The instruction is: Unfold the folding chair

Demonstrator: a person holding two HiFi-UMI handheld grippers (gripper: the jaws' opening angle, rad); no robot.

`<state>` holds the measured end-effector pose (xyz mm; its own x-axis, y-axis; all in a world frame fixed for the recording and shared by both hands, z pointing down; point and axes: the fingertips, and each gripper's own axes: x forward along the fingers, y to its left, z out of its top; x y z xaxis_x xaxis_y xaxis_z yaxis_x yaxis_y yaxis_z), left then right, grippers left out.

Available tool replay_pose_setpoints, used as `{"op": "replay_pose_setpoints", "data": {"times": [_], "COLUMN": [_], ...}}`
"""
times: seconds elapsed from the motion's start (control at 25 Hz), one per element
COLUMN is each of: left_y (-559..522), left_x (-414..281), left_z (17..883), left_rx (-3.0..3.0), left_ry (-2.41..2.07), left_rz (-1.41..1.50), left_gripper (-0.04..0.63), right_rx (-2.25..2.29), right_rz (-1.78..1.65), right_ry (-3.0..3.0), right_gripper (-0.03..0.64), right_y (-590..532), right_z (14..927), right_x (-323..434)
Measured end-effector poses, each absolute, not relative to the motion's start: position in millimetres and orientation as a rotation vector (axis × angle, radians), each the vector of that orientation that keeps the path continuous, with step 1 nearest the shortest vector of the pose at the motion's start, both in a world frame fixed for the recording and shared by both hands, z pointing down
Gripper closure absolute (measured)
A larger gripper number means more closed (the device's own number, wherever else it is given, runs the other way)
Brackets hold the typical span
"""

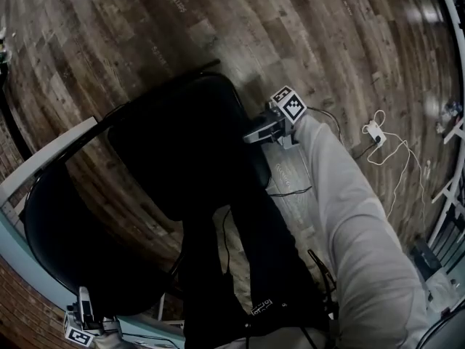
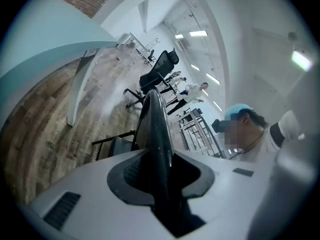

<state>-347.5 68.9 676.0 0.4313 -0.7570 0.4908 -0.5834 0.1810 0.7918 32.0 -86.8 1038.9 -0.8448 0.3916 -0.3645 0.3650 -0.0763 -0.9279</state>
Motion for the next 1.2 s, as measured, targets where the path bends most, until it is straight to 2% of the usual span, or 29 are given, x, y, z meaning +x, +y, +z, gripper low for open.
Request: {"op": "replay_pose_setpoints", "data": {"times": [0.24,0.28,0.32,0.36,0.44,0.52,0.56,0.64,0.8,1.0,1.2], "left_y": [66.4,64.8,63.3,63.1,66.4,68.0,67.6,63.8,34.3,2.7,-11.1], "left_x": [-342.3,-341.9,-342.3,-343.8,-347.8,-347.9,-347.4,-348.8,-322.8,-279.4,-209.7], "left_z": [681.3,681.7,682.6,683.8,685.8,677.6,666.6,628.1,515.2,412.8,313.1], "left_rx": [1.483,1.482,1.484,1.491,1.509,1.511,1.507,1.486,1.581,1.813,2.090], "left_ry": [-1.293,-1.308,-1.332,-1.363,-1.429,-1.487,-1.523,-1.640,-1.764,-1.724,-1.604], "left_rz": [-0.140,-0.127,-0.105,-0.069,0.050,0.163,0.204,0.227,0.076,-0.068,-0.019], "left_gripper": [0.497,0.496,0.494,0.475,0.297,0.232,0.222,0.215,0.215,0.212,0.212], "right_rx": [-0.822,-0.735,-0.620,-0.487,-0.193,0.115,0.245,0.445,0.652,0.581,0.466], "right_rz": [2.117,2.096,2.065,2.031,1.950,1.796,1.712,1.582,1.298,0.861,0.515], "right_ry": [-2.183,-2.195,-2.203,-2.205,-2.183,-2.165,-2.169,-2.235,-2.496,-2.814,-2.922], "right_gripper": [0.468,0.444,0.385,0.356,0.341,0.341,0.341,0.341,0.341,0.340,0.339], "right_y": [-89.5,-91.2,-95.8,-103.3,-123.3,-144.4,-152.5,-168.5,-205.9,-219.1,-154.3], "right_z": [1040.1,1045.0,1051.6,1058.4,1067.9,1065.3,1053.2,994.3,792.4,530.0,342.1], "right_x": [35.8,38.3,43.4,51.1,71.4,100.1,116.7,141.9,148.6,86.0,32.8]}}
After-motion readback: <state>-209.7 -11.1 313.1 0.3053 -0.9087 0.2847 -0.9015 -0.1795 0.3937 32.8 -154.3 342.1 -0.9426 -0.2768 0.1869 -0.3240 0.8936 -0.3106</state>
